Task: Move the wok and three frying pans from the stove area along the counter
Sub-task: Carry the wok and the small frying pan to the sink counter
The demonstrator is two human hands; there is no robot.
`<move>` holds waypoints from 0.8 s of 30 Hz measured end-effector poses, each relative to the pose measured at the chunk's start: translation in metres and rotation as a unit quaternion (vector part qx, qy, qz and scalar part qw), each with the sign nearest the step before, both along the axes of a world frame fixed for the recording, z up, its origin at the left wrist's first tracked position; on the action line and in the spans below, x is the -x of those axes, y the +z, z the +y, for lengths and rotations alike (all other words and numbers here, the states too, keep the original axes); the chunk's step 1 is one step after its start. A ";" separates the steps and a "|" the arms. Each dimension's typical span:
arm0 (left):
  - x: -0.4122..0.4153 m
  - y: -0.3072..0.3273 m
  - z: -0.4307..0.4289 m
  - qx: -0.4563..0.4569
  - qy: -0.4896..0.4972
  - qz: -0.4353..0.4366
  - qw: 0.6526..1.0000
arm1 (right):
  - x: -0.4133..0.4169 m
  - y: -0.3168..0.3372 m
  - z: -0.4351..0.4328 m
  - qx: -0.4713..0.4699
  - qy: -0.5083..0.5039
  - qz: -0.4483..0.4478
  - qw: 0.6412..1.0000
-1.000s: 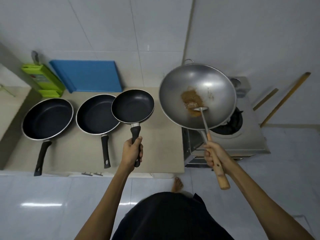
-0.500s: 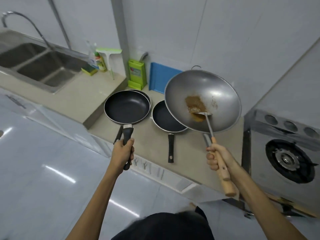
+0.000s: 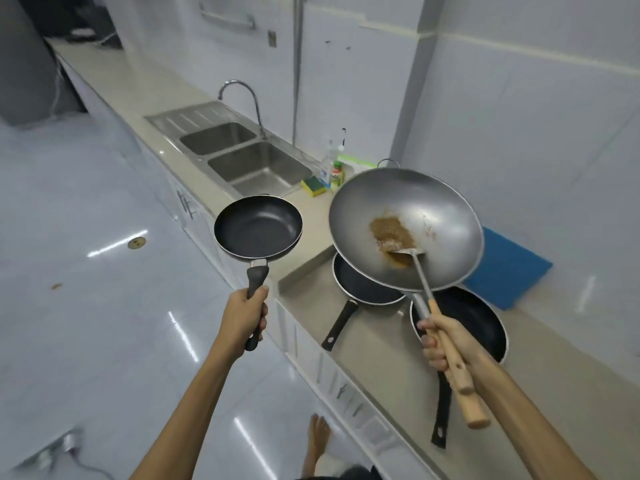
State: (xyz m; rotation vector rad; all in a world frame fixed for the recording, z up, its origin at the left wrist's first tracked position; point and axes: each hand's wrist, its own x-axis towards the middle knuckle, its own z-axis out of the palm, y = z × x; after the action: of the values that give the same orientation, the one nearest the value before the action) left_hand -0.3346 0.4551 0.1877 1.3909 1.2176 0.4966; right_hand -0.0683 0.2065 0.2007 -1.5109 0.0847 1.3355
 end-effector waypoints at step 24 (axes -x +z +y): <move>0.016 -0.020 0.319 0.026 0.211 0.010 0.977 | -0.067 -0.018 0.420 0.038 0.151 0.018 0.988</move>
State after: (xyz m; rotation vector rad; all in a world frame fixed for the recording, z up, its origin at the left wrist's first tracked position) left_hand -0.3504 0.7741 0.1678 1.0938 1.5394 0.7395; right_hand -0.0013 0.6263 0.1829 -1.6096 -0.0743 1.6160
